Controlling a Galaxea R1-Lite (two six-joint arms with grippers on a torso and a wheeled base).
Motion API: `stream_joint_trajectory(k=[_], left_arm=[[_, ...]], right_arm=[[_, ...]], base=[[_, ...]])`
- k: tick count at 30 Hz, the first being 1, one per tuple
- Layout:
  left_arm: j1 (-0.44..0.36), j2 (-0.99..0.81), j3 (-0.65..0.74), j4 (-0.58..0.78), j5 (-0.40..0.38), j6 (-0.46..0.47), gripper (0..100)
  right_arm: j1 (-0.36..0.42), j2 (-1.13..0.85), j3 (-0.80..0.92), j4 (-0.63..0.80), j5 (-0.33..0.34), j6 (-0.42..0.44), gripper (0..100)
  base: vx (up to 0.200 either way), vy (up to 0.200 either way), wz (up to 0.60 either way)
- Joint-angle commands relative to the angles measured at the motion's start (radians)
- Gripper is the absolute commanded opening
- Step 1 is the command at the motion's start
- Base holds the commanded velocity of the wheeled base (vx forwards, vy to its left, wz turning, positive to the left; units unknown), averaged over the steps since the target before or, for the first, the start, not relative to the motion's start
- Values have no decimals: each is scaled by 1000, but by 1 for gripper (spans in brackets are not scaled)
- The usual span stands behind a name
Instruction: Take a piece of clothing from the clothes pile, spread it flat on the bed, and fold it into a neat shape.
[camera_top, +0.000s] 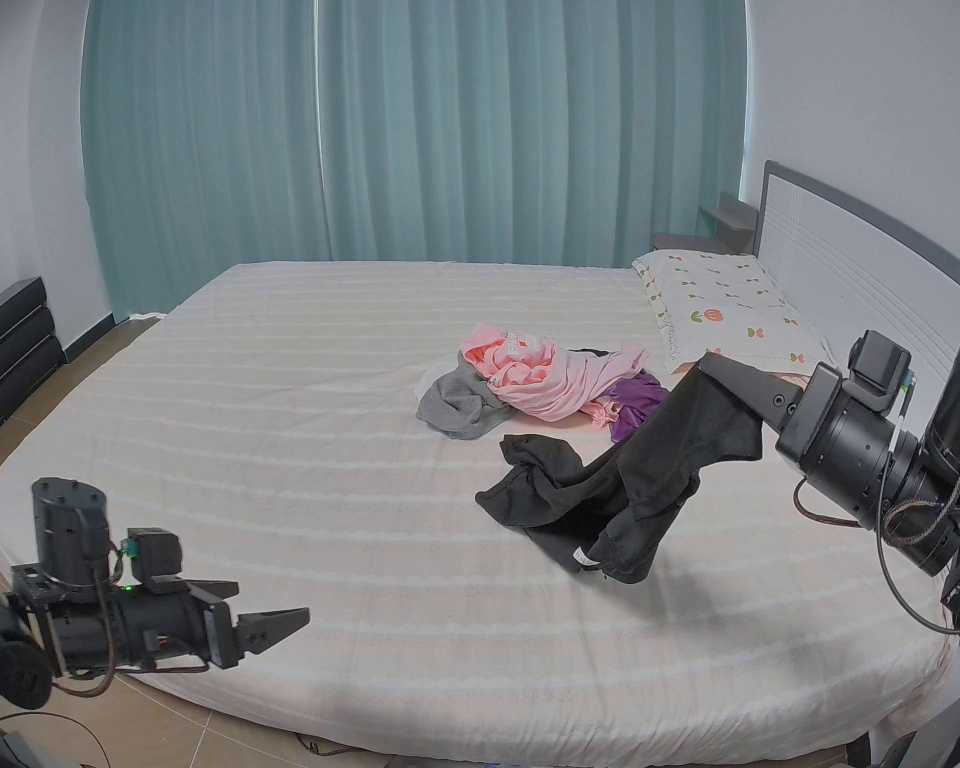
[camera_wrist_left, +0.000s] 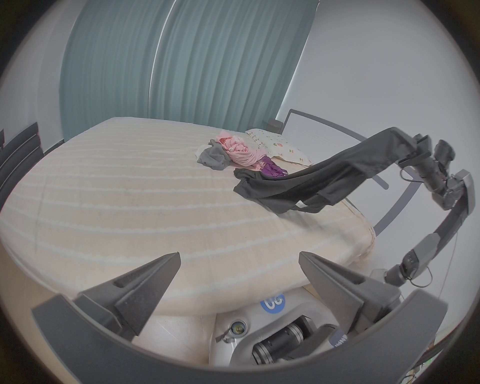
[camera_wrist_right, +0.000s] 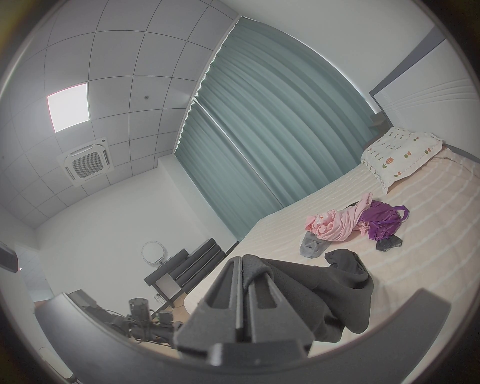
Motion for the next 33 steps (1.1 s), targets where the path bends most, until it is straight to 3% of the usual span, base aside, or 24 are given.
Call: stream_joint_trajectory(k=[1, 4, 5, 12, 16, 33], left_arm=[[-102, 403, -32, -236, 70, -4, 100], [-130, 474, -57, -288, 97, -6, 100], [-182, 583, -118, -354, 156, -40, 100], [-286, 787, -293, -422, 242, -106, 100], [-295, 870, -368, -489, 254, -104, 100], [-315, 1112, -705, -436, 262, -90, 100]], right_arm=[[9, 6, -2, 1, 1, 0, 0], [22, 3, 0, 0, 0, 0, 0], [32, -7, 3, 0, 0, -2, 0], [78, -50, -10, -3, -5, -49, 0], [100, -67, -11, -11, -5, -82, 0], [123, -50, -34, -10, 0, -88, 0]], base=[[0, 0, 0], [0, 0, 0], [0, 0, 0], [0, 0, 0], [0, 0, 0], [0, 0, 0]])
